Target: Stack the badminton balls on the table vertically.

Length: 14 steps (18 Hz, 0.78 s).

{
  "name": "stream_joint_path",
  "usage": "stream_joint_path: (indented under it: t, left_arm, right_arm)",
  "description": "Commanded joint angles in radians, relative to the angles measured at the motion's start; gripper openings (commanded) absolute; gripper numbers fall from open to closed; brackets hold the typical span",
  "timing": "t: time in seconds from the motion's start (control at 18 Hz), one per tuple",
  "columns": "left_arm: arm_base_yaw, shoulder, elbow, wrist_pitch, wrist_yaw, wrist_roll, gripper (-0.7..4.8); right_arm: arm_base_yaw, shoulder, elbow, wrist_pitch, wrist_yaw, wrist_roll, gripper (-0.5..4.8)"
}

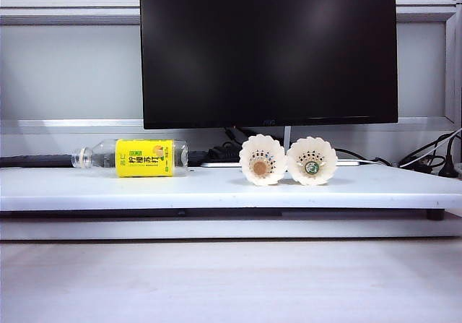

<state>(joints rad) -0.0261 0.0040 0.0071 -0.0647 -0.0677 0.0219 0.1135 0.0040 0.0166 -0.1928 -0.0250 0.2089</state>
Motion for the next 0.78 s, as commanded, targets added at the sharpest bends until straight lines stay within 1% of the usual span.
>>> stream_joint_path:
  t: [0.06, 0.78]
  left_arm:
    - [-0.001, -0.003, -0.002, 0.010, 0.002, -0.003, 1.79]
    - [-0.001, -0.003, -0.002, 0.010, 0.002, -0.003, 1.79]
  right_arm:
    - [0.001, -0.002, -0.004, 0.003, 0.004, 0.000, 1.35]
    - [0.001, -0.002, -0.004, 0.018, 0.004, 0.001, 1.34]
